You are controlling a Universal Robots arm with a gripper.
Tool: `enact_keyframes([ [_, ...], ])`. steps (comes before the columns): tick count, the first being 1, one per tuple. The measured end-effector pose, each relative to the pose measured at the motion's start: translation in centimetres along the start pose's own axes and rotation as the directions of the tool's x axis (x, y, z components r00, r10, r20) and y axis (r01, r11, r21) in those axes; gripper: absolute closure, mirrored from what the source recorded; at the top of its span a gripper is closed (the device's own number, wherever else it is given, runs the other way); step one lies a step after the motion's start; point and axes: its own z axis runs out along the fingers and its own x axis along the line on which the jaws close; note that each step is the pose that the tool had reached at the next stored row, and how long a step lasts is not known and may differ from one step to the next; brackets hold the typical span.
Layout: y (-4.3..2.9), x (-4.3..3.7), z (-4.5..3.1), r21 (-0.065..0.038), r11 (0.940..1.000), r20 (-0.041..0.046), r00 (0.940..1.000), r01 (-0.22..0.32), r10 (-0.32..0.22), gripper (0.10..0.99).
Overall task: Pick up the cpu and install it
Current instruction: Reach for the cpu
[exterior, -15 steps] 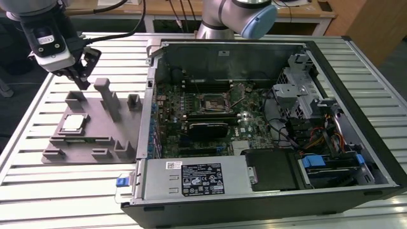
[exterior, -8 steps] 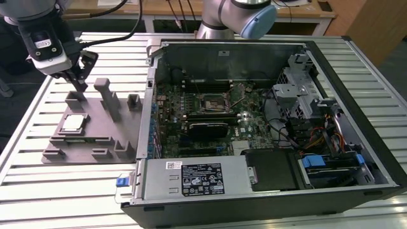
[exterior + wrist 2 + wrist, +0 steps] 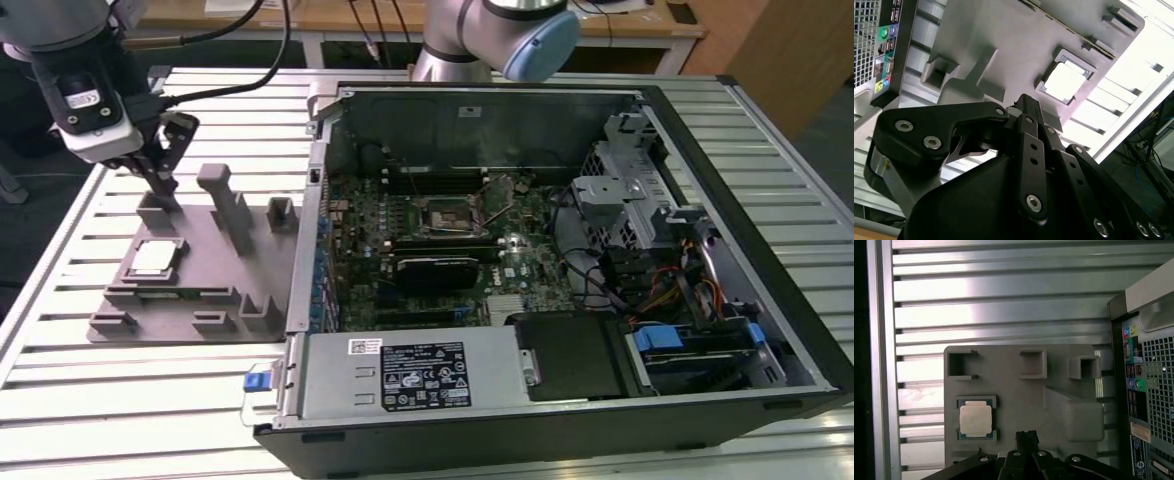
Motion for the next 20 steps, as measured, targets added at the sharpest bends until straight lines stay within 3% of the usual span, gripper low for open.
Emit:
enact_keyframes([
  [20, 0.61, 2.04, 1.86, 0.000, 1.0000, -0.0001, 1.0000, 0.000, 0.000, 0.980],
])
